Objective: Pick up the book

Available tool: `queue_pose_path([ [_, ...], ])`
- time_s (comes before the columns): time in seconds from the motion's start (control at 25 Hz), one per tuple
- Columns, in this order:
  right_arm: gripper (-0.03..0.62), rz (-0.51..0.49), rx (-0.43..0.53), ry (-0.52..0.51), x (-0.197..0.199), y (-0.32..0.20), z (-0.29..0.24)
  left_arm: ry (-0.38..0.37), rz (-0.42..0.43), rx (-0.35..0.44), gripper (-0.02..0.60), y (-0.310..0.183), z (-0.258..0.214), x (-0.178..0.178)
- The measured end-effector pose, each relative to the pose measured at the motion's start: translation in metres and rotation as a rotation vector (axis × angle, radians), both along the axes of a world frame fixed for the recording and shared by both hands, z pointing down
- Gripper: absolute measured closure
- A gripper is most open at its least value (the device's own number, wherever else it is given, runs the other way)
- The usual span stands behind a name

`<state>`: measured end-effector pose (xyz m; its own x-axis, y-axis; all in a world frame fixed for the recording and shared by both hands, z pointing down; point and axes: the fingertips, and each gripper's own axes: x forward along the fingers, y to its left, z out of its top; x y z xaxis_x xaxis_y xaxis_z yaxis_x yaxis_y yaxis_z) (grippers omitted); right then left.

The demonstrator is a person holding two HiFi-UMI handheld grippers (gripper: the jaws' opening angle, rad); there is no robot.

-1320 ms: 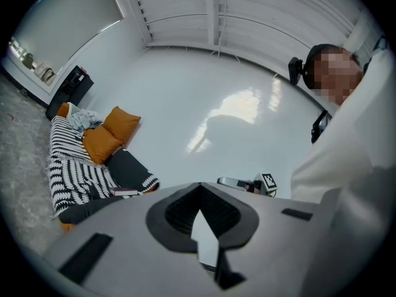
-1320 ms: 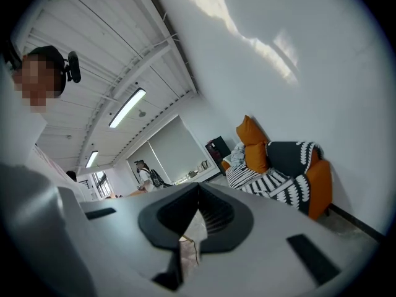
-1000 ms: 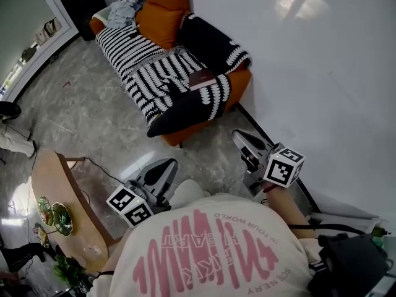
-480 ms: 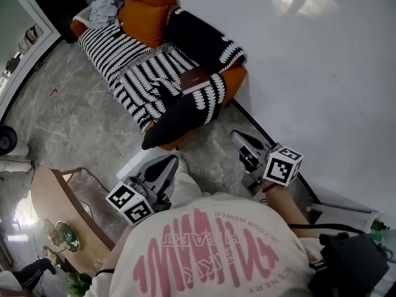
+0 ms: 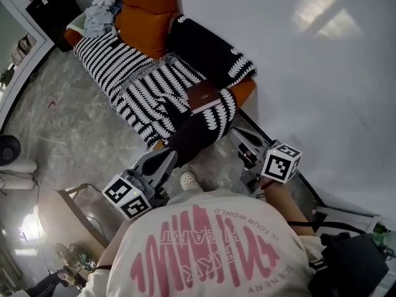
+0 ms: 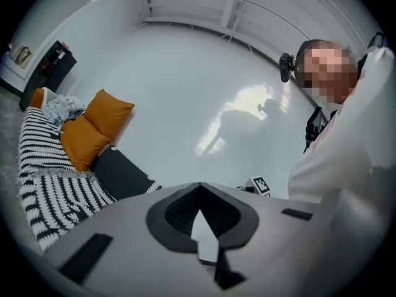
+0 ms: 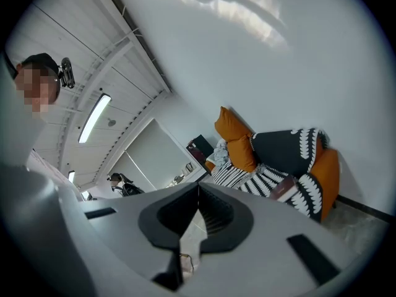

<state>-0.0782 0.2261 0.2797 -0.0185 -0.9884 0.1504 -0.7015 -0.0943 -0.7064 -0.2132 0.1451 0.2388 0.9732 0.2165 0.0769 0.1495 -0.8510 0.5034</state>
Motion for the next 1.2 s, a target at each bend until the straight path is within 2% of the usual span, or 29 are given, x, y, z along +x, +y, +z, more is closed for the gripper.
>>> queue_pose_path([
  [0.44,0.585,0.023,-0.007,0.022,0.027,-0.051,0.000,0.024,0.051,0.022,0.574,-0.052,-0.006,0.034],
  [0.76,0.585,0.018,-0.030,0.022,0.042,-0.064,0.011,0.025,0.059,0.015,0.574,-0.063,0.005,0.046],
  [0.96,0.585,-0.031,-0.059,0.006,0.063,-0.082,0.014,-0.001,0.015,-0.015,0.574,-0.067,0.006,0.056],
  [1.2,0.585,-0.158,-0.079,-0.008,0.087,-0.110,0.022,-0.032,-0.118,-0.029,0.574,-0.086,0.017,0.072],
])
